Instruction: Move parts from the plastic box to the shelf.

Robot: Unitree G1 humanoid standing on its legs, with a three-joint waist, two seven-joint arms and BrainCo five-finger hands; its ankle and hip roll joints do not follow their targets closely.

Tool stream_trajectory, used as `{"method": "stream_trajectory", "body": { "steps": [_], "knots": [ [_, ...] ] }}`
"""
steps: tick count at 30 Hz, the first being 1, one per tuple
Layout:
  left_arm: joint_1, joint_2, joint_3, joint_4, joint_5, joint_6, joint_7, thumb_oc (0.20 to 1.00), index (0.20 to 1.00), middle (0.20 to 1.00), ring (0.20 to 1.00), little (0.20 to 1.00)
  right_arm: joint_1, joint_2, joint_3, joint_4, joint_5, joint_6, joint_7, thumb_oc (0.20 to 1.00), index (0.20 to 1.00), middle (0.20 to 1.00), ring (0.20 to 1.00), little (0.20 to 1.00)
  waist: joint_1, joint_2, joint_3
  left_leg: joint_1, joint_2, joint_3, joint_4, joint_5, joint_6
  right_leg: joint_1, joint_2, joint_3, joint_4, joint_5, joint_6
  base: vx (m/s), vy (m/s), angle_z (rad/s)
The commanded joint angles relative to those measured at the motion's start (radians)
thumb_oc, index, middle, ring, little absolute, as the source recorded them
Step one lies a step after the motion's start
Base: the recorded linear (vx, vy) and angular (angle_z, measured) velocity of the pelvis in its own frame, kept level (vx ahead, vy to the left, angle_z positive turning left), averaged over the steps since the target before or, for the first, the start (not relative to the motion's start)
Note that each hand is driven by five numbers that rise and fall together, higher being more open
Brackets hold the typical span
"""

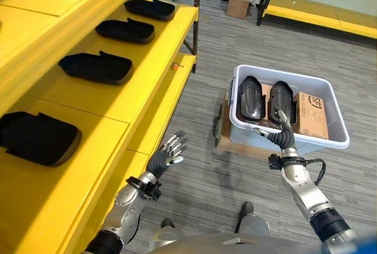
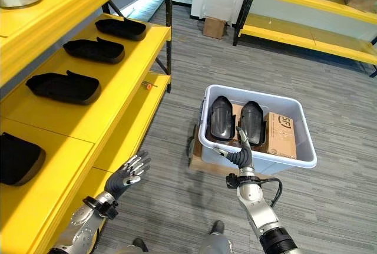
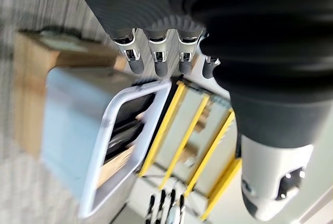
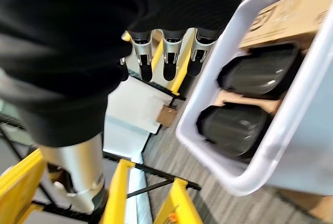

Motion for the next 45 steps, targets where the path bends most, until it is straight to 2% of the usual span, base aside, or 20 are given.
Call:
{"method": "stream_trajectory", "body": {
  "steps": [1, 5, 8, 11, 16, 17, 18, 20, 21, 22, 24, 27, 28, 32, 34, 35, 37, 42, 44, 45],
  "knots": [
    [-0.035, -0.016, 0.01, -0.064, 0.011, -0.055, 0.003, 1.0, 1.0, 1.0, 1.0, 1.0, -0.044, 0.003, -0.016, -0.068, -0.027, -0.032, -0.026, 1.0, 1.0, 1.0, 1.0, 1.0, -0.009, 0.033, 0.033, -0.026, -0.017, -0.08, 0.049, -0.051, 0.049, 0.027, 0.001, 0.006, -0.01, 0.09, 0.053, 0.03, -0.38, -0.48],
    [-0.013, 0.002, 0.026, -0.083, 0.023, -0.037, 0.019, 1.0, 1.0, 1.0, 1.0, 1.0, -0.049, -0.013, -0.022, -0.07, -0.031, -0.016, -0.043, 1.0, 1.0, 1.0, 1.0, 1.0, 0.01, 0.031, 0.031, -0.035, 0.022, -0.063, 0.084, -0.047, 0.028, 0.062, 0.0, -0.036, -0.063, 0.083, 0.052, 0.09, -0.402, -0.41],
    [0.029, 0.019, 0.064, -0.11, 0.01, -0.006, -0.012, 1.0, 1.0, 1.0, 1.0, 1.0, -0.039, -0.05, -0.058, -0.063, -0.086, -0.003, -0.09, 1.0, 1.0, 1.0, 1.0, 1.0, -0.007, 0.035, 0.021, -0.034, 0.067, -0.087, 0.089, -0.026, 0.005, 0.086, 0.055, 0.008, -0.064, -0.008, 0.031, 0.21, -0.508, 0.04],
    [0.055, 0.02, 0.088, -0.127, 0.007, 0.007, -0.016, 1.0, 1.0, 1.0, 1.0, 1.0, -0.037, -0.072, -0.087, -0.051, -0.115, 0.001, -0.098, 1.0, 1.0, 1.0, 1.0, 1.0, -0.012, 0.035, 0.013, -0.024, 0.088, -0.089, 0.08, -0.011, -0.01, 0.106, 0.089, 0.005, -0.051, -0.071, 0.017, 0.18, -0.384, 0.06],
    [0.071, 0.004, 0.131, -0.167, -0.055, 0.024, -0.025, 1.0, 1.0, 1.0, 1.0, 1.0, -0.042, -0.139, -0.135, -0.036, -0.162, 0.006, -0.094, 1.0, 1.0, 1.0, 1.0, 1.0, -0.028, 0.031, 0.009, -0.03, 0.146, -0.094, 0.131, -0.008, -0.035, 0.111, 0.165, -0.004, 0.01, -0.175, -0.063, 0.2, -0.53, 0.02],
    [0.04, -0.012, 0.135, -0.146, -0.069, 0.023, -0.022, 1.0, 1.0, 1.0, 1.0, 1.0, -0.055, -0.155, -0.134, -0.011, -0.153, -0.012, -0.077, 1.0, 1.0, 1.0, 1.0, 1.0, -0.037, 0.042, 0.011, -0.058, 0.189, -0.09, 0.181, 0.068, -0.071, 0.113, 0.211, -0.016, 0.014, -0.2, -0.1, 0.2, -0.691, -0.01],
    [0.029, -0.016, 0.134, -0.138, -0.07, 0.023, -0.027, 1.0, 1.0, 1.0, 1.0, 1.0, -0.058, -0.157, -0.132, -0.006, -0.15, -0.015, -0.075, 1.0, 1.0, 1.0, 1.0, 1.0, -0.043, 0.044, 0.013, -0.068, 0.201, -0.071, 0.198, 0.089, -0.08, 0.119, 0.222, -0.025, 0.008, -0.203, -0.108, 0.19, -0.673, 0.2],
    [-0.014, -0.039, 0.131, -0.129, -0.065, 0.043, -0.027, 1.0, 1.0, 1.0, 1.0, 1.0, -0.043, -0.152, -0.129, -0.013, -0.135, -0.04, -0.031, 1.0, 1.0, 1.0, 1.0, 1.0, -0.084, 0.049, 0.007, -0.07, 0.229, 0.043, 0.238, 0.125, -0.097, 0.136, 0.247, -0.076, -0.032, -0.203, -0.128, 0.13, -0.444, 0.66],
    [-0.023, -0.045, 0.125, -0.133, -0.049, 0.042, -0.01, 1.0, 1.0, 1.0, 1.0, 1.0, -0.043, -0.141, -0.111, -0.013, -0.12, -0.046, -0.013, 1.0, 1.0, 1.0, 1.0, 1.0, -0.078, 0.053, 0.01, -0.098, 0.201, -0.002, 0.266, 0.12, -0.091, 0.129, 0.265, -0.06, -0.029, -0.21, -0.135, 0.19, -0.241, 0.85],
    [-0.013, -0.058, 0.128, -0.143, -0.042, 0.035, 0.031, 1.0, 1.0, 1.0, 1.0, 1.0, -0.04, -0.128, -0.089, -0.012, -0.125, -0.066, 0.021, 1.0, 1.0, 1.0, 1.0, 1.0, -0.065, 0.053, 0.015, -0.109, 0.099, -0.086, 0.232, 0.029, -0.043, 0.119, 0.269, -0.016, -0.018, -0.207, -0.129, 0.2, -0.118, -0.07],
    [0.0, -0.058, 0.143, -0.15, -0.039, 0.039, 0.051, 1.0, 1.0, 1.0, 1.0, 1.0, -0.02, -0.121, -0.071, -0.044, -0.091, -0.061, 0.057, 1.0, 1.0, 1.0, 1.0, 1.0, -0.06, 0.063, 0.015, -0.108, 0.043, -0.125, 0.153, 0.025, -0.035, 0.129, 0.287, 0.013, -0.042, -0.2, -0.127, 0.24, 0.001, -1.45],
    [0.002, -0.059, 0.144, -0.132, -0.054, 0.035, 0.017, 1.0, 1.0, 1.0, 1.0, 1.0, -0.011, -0.117, -0.058, -0.043, -0.065, -0.069, 0.062, 1.0, 1.0, 1.0, 1.0, 1.0, -0.057, 0.071, 0.014, -0.138, 0.049, -0.116, 0.084, 0.092, -0.057, 0.154, 0.292, 0.01, -0.07, -0.202, -0.126, 0.23, 0.085, -0.56],
    [0.001, -0.063, 0.137, -0.114, -0.062, 0.023, 0.009, 1.0, 1.0, 1.0, 1.0, 1.0, -0.021, -0.107, -0.036, -0.032, -0.062, -0.074, 0.057, 1.0, 1.0, 1.0, 1.0, 1.0, -0.046, 0.08, 0.021, -0.168, 0.077, -0.133, 0.052, 0.157, -0.078, 0.17, 0.292, 0.008, -0.067, -0.216, -0.13, 0.31, 0.169, -0.32],
    [-0.001, -0.076, 0.142, -0.092, -0.059, 0.022, 0.006, 1.0, 1.0, 1.0, 1.0, 1.0, -0.025, -0.097, -0.005, -0.044, -0.055, -0.058, 0.067, 1.0, 1.0, 1.0, 1.0, 1.0, -0.038, 0.089, 0.036, -0.192, 0.137, -0.146, 0.032, 0.238, -0.107, 0.188, 0.286, 0.005, -0.036, -0.242, -0.136, 0.33, 0.238, -0.23],
    [0.003, -0.073, 0.148, -0.078, -0.058, 0.029, -0.01, 1.0, 1.0, 1.0, 1.0, 1.0, -0.033, -0.091, 0.009, -0.043, -0.052, -0.054, 0.084, 1.0, 1.0, 1.0, 1.0, 1.0, -0.036, 0.085, 0.037, -0.169, 0.137, -0.147, 0.037, 0.18, -0.087, 0.182, 0.269, 0.003, 0.022, -0.269, -0.135, 0.4, 0.386, -0.35],
    [-0.002, -0.073, 0.142, -0.066, -0.045, 0.038, -0.022, 1.0, 1.0, 1.0, 1.0, 1.0, -0.034, -0.09, 0.015, -0.042, -0.043, -0.052, 0.09, 1.0, 1.0, 1.0, 1.0, 1.0, -0.038, 0.08, 0.038, -0.164, 0.117, -0.14, 0.07, 0.132, -0.068, 0.181, 0.26, -0.001, 0.046, -0.281, -0.137, 0.36, 0.349, -0.37],
    [-0.008, -0.07, 0.13, -0.056, -0.037, 0.039, -0.028, 1.0, 1.0, 1.0, 1.0, 1.0, -0.031, -0.088, 0.019, -0.044, -0.038, -0.057, 0.085, 1.0, 1.0, 1.0, 1.0, 1.0, -0.04, 0.076, 0.033, -0.145, 0.086, -0.134, 0.078, 0.091, -0.047, 0.18, 0.257, -0.002, 0.054, -0.284, -0.134, 0.29, 0.294, -0.22],
    [-0.007, -0.056, 0.111, -0.048, -0.009, 0.016, -0.031, 1.0, 1.0, 1.0, 1.0, 1.0, -0.029, -0.073, 0.021, -0.052, -0.042, -0.065, 0.097, 1.0, 1.0, 1.0, 1.0, 1.0, -0.035, 0.071, 0.021, -0.12, 0.034, -0.14, 0.077, 0.047, -0.01, 0.163, 0.249, 0.004, 0.094, -0.294, -0.119, 0.23, 0.267, 0.11],
    [-0.008, -0.046, 0.107, -0.044, -0.026, 0.002, -0.034, 1.0, 1.0, 1.0, 1.0, 1.0, -0.041, -0.066, 0.031, -0.061, -0.046, -0.07, 0.095, 1.0, 1.0, 1.0, 1.0, 1.0, -0.027, 0.07, 0.019, -0.113, 0.009, -0.139, 0.067, 0.028, 0.017, 0.135, 0.249, 0.003, 0.168, -0.321, -0.111, 0.21, 0.348, 0.09],
    [-0.01, -0.038, 0.102, -0.042, -0.028, -0.001, -0.047, 1.0, 1.0, 1.0, 1.0, 1.0, -0.056, -0.059, 0.035, -0.071, -0.044, -0.059, 0.091, 1.0, 1.0, 1.0, 1.0, 1.0, -0.022, 0.067, 0.02, -0.105, -0.017, -0.139, 0.048, 0.015, 0.046, 0.093, 0.239, 0.007, 0.284, -0.301, -0.084, 0.22, 0.432, 0.11]
  ]
}}
